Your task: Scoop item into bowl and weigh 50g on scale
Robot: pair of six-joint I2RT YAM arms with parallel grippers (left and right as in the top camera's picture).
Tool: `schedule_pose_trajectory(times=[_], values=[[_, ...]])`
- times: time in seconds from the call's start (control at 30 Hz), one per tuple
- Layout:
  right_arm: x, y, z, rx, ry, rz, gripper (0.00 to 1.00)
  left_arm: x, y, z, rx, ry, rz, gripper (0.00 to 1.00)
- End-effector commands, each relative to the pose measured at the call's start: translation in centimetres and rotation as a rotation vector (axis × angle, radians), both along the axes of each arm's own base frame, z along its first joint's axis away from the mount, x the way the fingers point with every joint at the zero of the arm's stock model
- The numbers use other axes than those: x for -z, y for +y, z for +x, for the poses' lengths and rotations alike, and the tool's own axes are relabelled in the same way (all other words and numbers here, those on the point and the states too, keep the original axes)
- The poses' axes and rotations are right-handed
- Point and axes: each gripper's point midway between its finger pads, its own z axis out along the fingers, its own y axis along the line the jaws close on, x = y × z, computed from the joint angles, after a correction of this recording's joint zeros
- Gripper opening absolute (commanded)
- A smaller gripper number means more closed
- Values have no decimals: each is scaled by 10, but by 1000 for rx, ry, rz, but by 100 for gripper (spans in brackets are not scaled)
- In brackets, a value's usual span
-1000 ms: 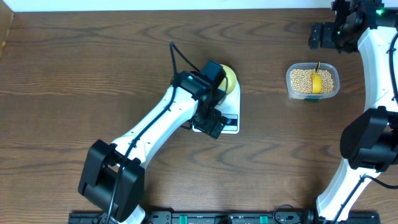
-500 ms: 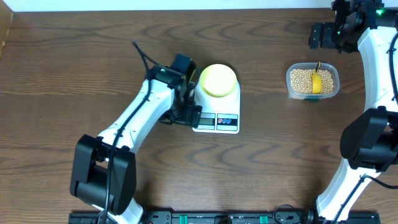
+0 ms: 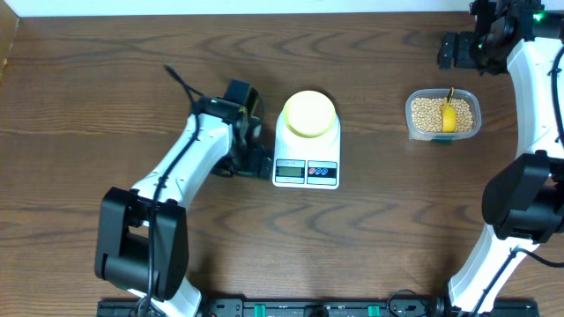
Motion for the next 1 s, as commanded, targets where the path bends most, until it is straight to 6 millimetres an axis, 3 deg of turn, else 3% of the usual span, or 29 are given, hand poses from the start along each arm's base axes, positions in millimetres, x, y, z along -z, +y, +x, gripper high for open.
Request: schedule_pose_trajectory(times=[0.0, 0.17, 0.23, 0.47, 0.57, 0.67, 0.77, 0.83, 0.97], values=[[-3, 0, 2, -6, -9, 2, 99, -5, -58, -45, 385, 110, -222, 100], [-3, 0, 2, -6, -9, 2, 99, 12, -71, -90, 571, 191, -135, 100], [-3, 0, 2, -6, -9, 2, 99, 21, -75, -97, 611, 181, -87, 100], [-3, 0, 2, -6, -9, 2, 99, 33, -78, -78, 528, 82, -34, 99], [-3, 0, 2, -6, -9, 2, 99, 43, -60, -66, 517, 26, 77, 98], [-3, 0, 2, -6, -9, 2, 99, 52, -49, -68, 508, 29, 109, 98], [-3, 0, 2, -6, -9, 2, 99, 45, -52, -65, 509, 19, 104, 98], [-3, 0, 2, -6, -9, 2, 99, 30, -63, -61, 546, 16, 60, 98], [-3, 0, 2, -6, -9, 2, 99, -6, -107, -58, 644, 6, -158, 98]])
